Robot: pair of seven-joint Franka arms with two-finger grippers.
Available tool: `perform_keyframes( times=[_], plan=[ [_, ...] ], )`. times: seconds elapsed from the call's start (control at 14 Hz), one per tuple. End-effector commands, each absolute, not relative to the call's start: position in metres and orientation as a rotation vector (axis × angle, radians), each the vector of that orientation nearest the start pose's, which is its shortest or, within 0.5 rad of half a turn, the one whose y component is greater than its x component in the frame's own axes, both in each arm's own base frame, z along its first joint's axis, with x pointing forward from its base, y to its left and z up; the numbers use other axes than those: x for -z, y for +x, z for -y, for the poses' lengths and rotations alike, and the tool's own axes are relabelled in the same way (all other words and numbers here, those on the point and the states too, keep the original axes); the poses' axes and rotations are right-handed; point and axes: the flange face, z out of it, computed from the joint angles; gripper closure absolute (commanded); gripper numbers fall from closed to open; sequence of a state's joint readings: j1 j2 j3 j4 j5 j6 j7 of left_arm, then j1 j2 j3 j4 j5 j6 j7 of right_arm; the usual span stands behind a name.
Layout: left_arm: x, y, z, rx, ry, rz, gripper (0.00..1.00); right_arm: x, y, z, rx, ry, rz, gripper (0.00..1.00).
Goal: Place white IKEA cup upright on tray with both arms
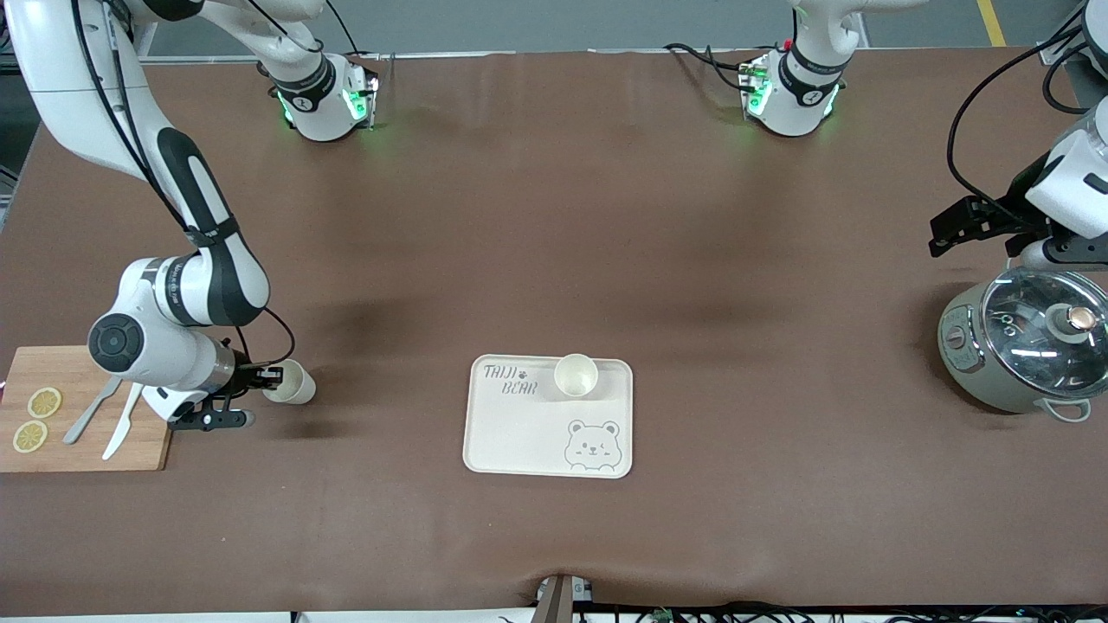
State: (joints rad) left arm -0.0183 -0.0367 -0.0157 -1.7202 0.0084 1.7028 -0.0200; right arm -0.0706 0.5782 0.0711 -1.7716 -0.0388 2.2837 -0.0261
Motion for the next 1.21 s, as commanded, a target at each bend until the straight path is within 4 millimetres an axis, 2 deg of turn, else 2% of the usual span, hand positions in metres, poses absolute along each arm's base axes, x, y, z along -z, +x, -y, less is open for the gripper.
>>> perform_keyframes(
  times=[0.0, 0.14, 0.28, 0.5, 0.64, 0.78, 1.14],
  plan=[
    [-0.582, 0.537, 0.018, 0.043, -3.146, -0.038, 0.0, -0.241, 0.653, 0.007, -0.127, -3.136, 0.065, 1.0],
    [-0.579, 0.532, 0.019, 0.029, -3.15, 0.004, 0.0, -0.268, 0.653, 0.006, -0.144, -3.139, 0.064, 1.0],
    [-0.576, 0.531, 0.019, 0.014, -3.151, 0.074, 0.0, -0.303, 0.655, 0.007, -0.197, -3.131, 0.051, 1.0],
    [-0.575, 0.527, 0.019, 0.004, -3.151, 0.091, 0.0, -0.353, 0.661, 0.001, -0.269, -3.12, 0.042, 1.0],
    [-0.574, 0.525, 0.016, 0.002, -3.145, 0.085, 0.0, -0.377, 0.661, -0.03, -0.264, -3.097, -0.044, 1.0],
    [-0.574, 0.524, 0.016, 0.0, -3.141, 0.067, 0.0, -0.39, 0.662, -0.071, -0.248, -3.108, -0.147, 1.0],
    [-0.575, 0.521, 0.009, 0.003, -3.134, 0.043, 0.0, -0.412, 0.656, -0.16, -0.214, -3.039, -0.364, 1.0]
  ],
)
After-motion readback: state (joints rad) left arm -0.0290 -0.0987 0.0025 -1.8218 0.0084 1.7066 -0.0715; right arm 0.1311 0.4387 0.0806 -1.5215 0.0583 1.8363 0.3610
